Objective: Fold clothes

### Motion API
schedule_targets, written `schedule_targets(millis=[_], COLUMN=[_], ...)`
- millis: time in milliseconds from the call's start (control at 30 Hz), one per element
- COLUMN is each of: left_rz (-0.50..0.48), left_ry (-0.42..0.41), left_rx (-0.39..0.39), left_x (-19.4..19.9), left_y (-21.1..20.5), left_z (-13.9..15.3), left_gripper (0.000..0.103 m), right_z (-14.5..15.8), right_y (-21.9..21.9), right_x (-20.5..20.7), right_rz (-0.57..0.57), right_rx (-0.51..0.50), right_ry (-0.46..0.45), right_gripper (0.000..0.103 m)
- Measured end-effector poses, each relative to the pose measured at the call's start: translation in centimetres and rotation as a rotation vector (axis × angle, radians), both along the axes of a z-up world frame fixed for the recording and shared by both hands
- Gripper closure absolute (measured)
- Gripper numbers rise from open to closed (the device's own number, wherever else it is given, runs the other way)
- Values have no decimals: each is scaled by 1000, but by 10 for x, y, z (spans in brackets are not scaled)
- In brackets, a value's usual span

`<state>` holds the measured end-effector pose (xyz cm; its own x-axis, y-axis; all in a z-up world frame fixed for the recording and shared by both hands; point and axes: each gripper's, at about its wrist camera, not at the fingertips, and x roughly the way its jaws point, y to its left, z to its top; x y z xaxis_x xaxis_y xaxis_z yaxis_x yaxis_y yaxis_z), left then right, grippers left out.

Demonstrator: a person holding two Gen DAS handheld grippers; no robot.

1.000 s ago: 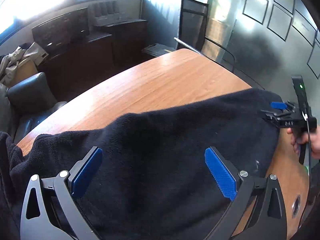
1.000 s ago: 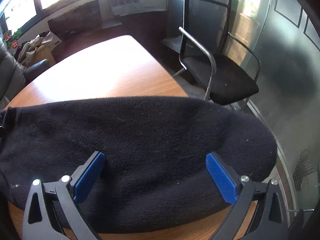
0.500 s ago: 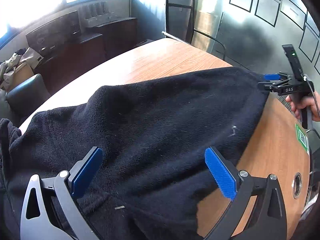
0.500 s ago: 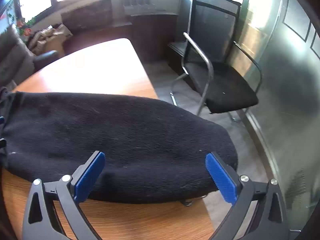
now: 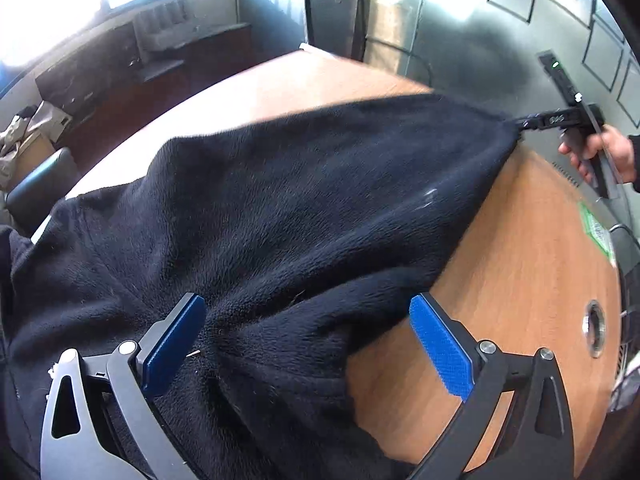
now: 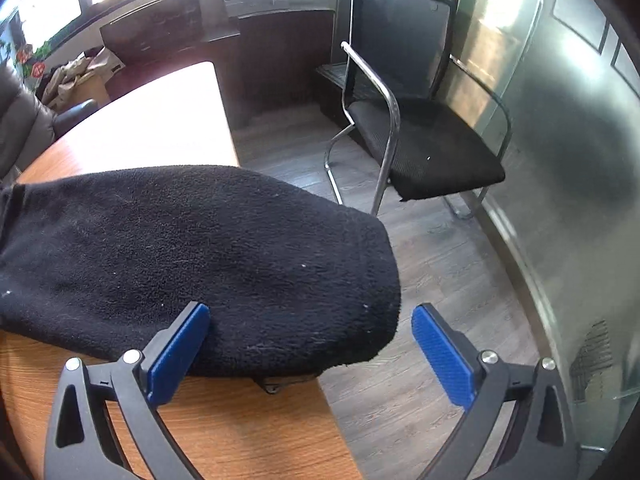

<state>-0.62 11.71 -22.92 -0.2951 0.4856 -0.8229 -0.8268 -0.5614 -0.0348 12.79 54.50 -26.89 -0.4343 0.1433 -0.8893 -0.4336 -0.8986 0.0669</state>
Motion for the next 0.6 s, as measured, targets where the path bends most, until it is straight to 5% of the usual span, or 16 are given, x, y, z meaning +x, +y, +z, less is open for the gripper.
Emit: schedule_targets(millis=[67, 200, 367, 600], left_rz=[4, -28, -120, -145], left_ry=[-13, 7, 36, 0], left_rx=[12, -101, 11, -38], left_x=[-1, 8, 26, 22], left_y=[-4, 1, 10, 35], left_z=[3, -21, 15, -5], left_gripper=[0, 0, 0, 0], right_z=[7, 13, -1, -20], right_y=[-1, -2, 14, 40], right_x=[6, 23, 18, 4], right_rz=[43, 6, -56, -140], right_rx=[-58, -162, -258, -341], right_ry=[31, 128, 178, 212], right_gripper=[0, 0, 0, 5])
